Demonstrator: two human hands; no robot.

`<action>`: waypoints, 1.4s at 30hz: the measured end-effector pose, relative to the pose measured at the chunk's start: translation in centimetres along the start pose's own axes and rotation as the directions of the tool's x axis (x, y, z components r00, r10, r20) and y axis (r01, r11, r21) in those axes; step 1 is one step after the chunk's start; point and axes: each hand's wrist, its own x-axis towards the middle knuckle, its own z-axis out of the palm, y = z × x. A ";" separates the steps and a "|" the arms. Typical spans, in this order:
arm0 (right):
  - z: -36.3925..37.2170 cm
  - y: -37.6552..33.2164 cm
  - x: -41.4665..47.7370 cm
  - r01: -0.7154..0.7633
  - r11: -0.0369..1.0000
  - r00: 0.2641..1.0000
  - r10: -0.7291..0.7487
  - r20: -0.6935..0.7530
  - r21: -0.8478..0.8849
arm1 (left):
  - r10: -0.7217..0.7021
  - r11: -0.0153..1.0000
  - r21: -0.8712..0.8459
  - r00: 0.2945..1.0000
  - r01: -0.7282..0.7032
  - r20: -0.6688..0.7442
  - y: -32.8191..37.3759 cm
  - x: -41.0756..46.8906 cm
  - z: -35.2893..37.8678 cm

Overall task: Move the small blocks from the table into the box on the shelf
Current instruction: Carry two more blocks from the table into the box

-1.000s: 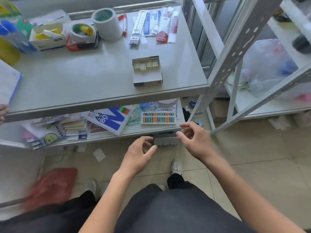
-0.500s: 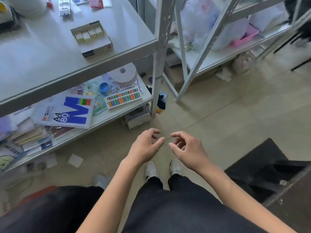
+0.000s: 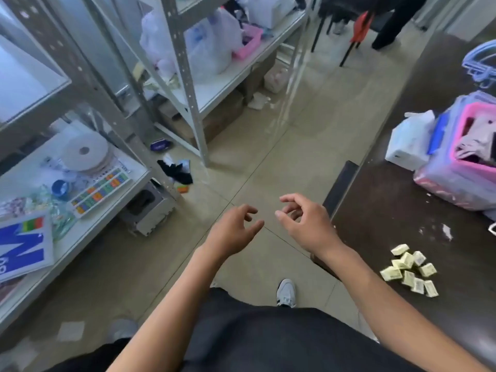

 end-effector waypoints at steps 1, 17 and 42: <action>-1.9 2.3 -0.8 -0.042 0.999 0.998 0.042 -0.055 0.011 | 0.024 1.000 -0.006 1.000 -0.024 0.014 2.0 0.1 1.6; -14.7 25.9 -13.6 -0.504 0.836 0.861 0.469 -0.194 -0.216 | 0.336 0.543 0.458 0.682 -0.704 0.649 20.2 0.9 24.0; -15.5 27.8 -12.5 -0.410 0.905 0.896 0.375 -0.238 -0.115 | 0.412 0.551 0.503 0.741 -0.666 0.530 19.2 2.3 27.6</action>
